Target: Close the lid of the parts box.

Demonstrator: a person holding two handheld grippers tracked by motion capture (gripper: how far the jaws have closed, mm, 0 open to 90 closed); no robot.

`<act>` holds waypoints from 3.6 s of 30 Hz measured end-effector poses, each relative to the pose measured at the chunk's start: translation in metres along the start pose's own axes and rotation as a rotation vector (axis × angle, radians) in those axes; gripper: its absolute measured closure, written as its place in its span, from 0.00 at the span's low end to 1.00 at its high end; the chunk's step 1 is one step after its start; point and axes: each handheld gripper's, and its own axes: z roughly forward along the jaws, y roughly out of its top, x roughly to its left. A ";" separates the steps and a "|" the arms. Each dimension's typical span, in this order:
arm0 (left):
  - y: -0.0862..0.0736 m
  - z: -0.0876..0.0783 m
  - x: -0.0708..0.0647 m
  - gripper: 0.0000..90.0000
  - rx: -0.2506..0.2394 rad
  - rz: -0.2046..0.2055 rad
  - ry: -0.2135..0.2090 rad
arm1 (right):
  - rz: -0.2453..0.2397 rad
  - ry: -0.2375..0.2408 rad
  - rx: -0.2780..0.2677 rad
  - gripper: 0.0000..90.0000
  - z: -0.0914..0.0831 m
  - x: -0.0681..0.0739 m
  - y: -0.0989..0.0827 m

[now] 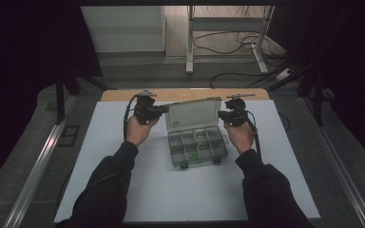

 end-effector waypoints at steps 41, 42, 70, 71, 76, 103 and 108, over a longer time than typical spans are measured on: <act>-0.018 -0.024 -0.036 0.93 0.008 0.045 -0.056 | -0.052 0.058 0.042 0.95 -0.021 -0.001 -0.018; -0.018 -0.025 -0.036 0.93 0.011 0.048 -0.057 | -0.055 0.060 0.045 0.95 -0.022 -0.001 -0.019; -0.039 -0.043 -0.061 0.92 0.030 0.065 -0.098 | -0.095 0.107 0.045 0.97 -0.060 -0.014 -0.036; -0.040 -0.043 -0.062 0.92 0.031 0.068 -0.098 | -0.097 0.104 0.042 0.97 -0.062 -0.014 -0.036; -0.045 -0.046 -0.068 0.92 0.039 0.070 -0.103 | -0.102 0.113 0.036 0.97 -0.069 -0.013 -0.038; -0.075 -0.048 -0.085 0.91 0.087 0.051 -0.116 | -0.184 0.148 0.043 0.97 -0.080 0.006 -0.057; -0.079 -0.048 -0.088 0.91 0.092 0.062 -0.116 | -0.196 0.147 0.062 0.97 -0.076 0.008 -0.062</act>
